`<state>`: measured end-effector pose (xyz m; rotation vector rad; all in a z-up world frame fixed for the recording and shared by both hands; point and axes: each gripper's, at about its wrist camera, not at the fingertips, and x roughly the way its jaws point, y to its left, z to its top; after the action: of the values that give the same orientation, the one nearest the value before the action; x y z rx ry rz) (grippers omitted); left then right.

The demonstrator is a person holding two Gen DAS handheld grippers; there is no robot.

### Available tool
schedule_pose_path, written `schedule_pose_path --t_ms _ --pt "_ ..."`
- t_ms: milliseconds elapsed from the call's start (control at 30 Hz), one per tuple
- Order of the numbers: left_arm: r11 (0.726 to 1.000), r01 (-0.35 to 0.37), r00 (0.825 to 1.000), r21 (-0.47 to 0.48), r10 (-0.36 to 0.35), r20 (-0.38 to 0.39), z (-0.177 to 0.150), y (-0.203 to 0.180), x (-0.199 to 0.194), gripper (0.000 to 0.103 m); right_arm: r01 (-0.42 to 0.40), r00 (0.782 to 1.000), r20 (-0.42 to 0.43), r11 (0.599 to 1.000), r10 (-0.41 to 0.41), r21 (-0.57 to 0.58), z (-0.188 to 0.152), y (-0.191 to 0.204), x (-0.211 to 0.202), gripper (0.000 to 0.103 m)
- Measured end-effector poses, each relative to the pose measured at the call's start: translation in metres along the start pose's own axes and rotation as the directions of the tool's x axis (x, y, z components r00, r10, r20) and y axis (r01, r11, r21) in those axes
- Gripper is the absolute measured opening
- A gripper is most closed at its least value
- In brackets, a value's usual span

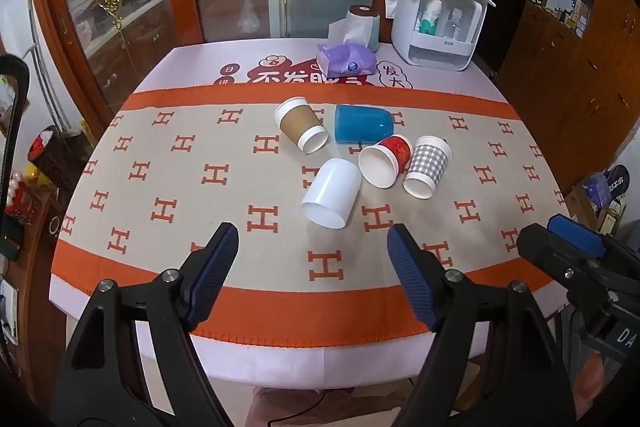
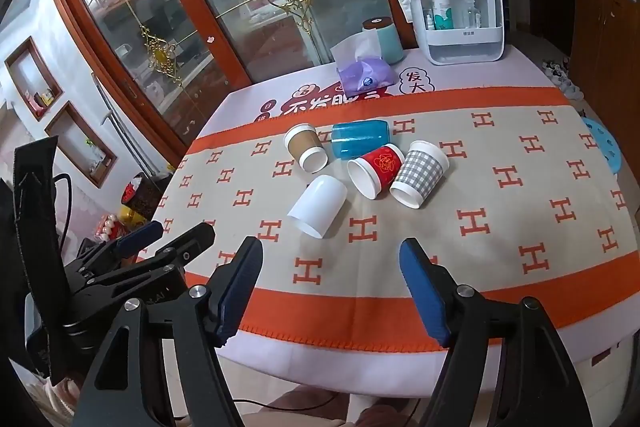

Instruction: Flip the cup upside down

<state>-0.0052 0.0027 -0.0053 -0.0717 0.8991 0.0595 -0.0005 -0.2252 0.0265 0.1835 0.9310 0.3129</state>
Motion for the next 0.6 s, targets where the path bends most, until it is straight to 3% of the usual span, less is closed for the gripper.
schedule_pose_path --t_ms 600 --pt "1.0 0.009 1.0 0.008 -0.008 -0.014 -0.0052 -0.0041 0.0094 0.071 0.0 1.0 -0.008 1.0 0.0 -0.005 0.0022 0.0031 0.0046 0.076"
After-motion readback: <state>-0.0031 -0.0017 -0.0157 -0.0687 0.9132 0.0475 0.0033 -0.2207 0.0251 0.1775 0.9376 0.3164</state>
